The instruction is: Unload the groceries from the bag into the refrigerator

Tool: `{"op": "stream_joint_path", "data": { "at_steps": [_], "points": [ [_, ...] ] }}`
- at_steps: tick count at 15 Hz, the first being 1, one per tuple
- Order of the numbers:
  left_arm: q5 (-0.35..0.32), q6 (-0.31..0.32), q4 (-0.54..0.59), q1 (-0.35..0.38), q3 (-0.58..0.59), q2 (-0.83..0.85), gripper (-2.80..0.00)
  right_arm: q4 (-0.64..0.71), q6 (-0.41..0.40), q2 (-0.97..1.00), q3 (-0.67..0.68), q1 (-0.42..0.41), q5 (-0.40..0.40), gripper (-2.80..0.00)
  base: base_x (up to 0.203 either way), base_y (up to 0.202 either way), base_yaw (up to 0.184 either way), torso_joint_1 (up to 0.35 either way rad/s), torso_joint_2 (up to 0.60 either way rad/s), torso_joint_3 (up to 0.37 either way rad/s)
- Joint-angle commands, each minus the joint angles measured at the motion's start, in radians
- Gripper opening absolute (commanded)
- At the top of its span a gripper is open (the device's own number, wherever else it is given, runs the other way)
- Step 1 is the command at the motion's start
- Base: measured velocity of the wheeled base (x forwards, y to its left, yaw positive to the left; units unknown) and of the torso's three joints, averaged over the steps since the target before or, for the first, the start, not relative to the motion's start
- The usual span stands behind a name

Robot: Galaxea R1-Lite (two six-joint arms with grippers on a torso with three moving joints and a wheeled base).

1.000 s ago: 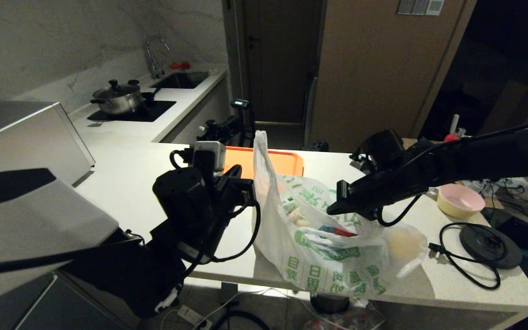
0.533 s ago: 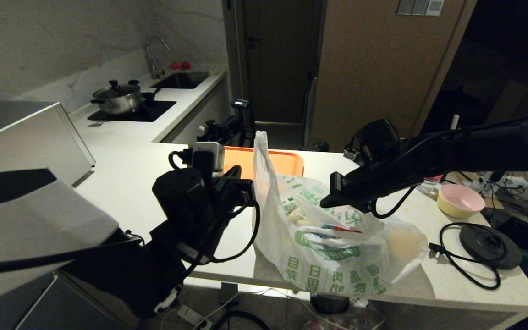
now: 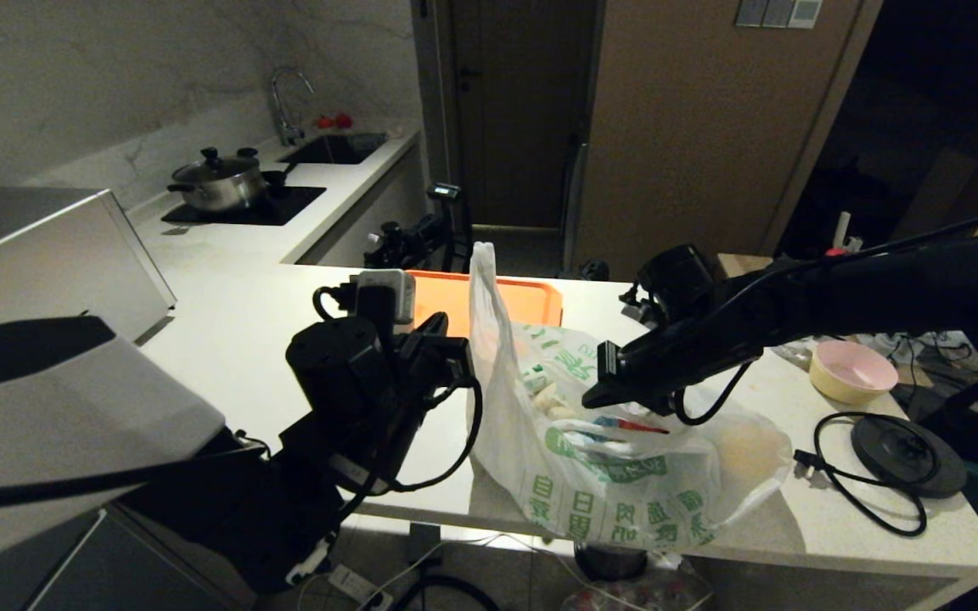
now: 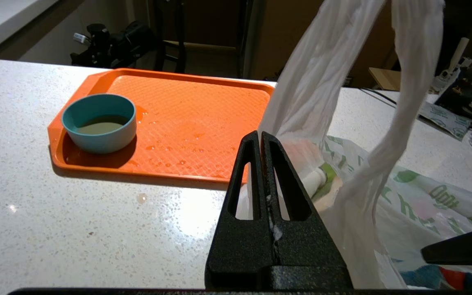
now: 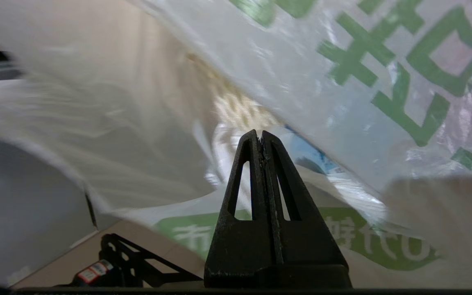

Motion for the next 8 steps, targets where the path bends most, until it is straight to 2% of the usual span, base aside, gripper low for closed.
{"op": "stream_joint_path", "data": {
  "at_steps": [1, 8],
  "points": [
    [0.002, -0.009, -0.008, 0.001, 0.006, 0.004, -2.8, 0.002, 0.002, 0.019, 0.005, -0.015, 0.001, -2.8, 0.0, 0.0, 0.0, 0.0, 0.0, 0.0],
    [0.004, -0.011, -0.009, -0.003, 0.005, 0.013, -2.8, 0.002, -0.004, 0.007, 0.088, -0.073, -0.012, -2.8, 0.0, 0.0, 0.0, 0.0, 0.0, 0.0]
  ]
}}
